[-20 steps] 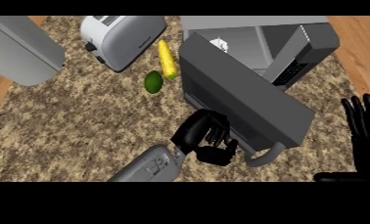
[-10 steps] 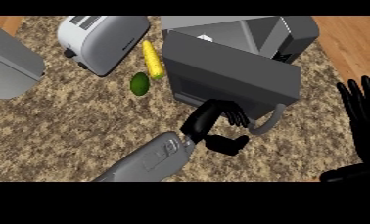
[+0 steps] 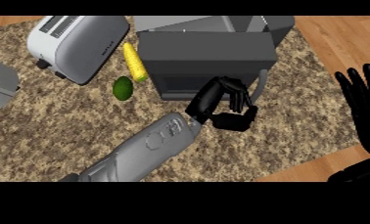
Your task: Pick up the milk, place it into the microwave and close the microwave
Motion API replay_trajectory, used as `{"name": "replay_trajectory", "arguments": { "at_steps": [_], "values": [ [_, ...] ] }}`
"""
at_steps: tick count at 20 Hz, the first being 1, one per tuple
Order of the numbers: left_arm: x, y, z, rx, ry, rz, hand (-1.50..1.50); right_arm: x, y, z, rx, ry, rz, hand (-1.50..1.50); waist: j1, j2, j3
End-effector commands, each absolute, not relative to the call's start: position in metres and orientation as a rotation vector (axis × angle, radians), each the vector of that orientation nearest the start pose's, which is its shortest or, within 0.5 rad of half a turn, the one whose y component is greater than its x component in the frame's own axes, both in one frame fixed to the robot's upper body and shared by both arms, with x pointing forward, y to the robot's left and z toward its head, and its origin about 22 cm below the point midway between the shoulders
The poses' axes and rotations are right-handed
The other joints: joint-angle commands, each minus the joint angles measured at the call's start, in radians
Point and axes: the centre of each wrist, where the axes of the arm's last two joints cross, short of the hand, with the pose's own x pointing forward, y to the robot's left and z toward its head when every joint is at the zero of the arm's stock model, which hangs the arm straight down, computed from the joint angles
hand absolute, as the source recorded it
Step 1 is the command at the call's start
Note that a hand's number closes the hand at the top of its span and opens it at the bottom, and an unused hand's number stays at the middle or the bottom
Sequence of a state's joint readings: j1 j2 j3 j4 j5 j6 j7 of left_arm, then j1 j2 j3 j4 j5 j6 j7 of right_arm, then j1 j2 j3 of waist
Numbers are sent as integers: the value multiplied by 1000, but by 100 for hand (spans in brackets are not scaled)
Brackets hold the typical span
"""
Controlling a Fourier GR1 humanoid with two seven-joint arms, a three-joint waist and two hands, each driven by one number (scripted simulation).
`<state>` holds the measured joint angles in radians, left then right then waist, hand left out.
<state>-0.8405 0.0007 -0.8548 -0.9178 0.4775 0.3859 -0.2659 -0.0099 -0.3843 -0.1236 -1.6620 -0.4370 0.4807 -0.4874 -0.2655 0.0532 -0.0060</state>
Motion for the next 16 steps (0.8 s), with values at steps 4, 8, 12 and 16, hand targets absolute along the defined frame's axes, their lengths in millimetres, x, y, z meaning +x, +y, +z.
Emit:
{"name": "replay_trajectory", "arguments": {
  "at_steps": [4, 8, 12, 16],
  "values": [
    [342, -8, 61, -327, -1806, -556, 150, 247, -332, 83, 501, -2187, 276, -150, -69, 14, 3],
    [354, -10, 74, -316, -1823, -527, 150, 251, -332, 93, 524, -2181, 332, -150, -89, 28, 4],
    [364, -14, 90, -295, -1844, -514, 150, 255, -332, 103, 561, -2180, 354, -150, -108, 29, 5],
    [372, -13, 96, -279, -1844, -486, 150, 257, -334, 109, 561, -2181, 369, -150, -134, 44, 7]
  ]
}}
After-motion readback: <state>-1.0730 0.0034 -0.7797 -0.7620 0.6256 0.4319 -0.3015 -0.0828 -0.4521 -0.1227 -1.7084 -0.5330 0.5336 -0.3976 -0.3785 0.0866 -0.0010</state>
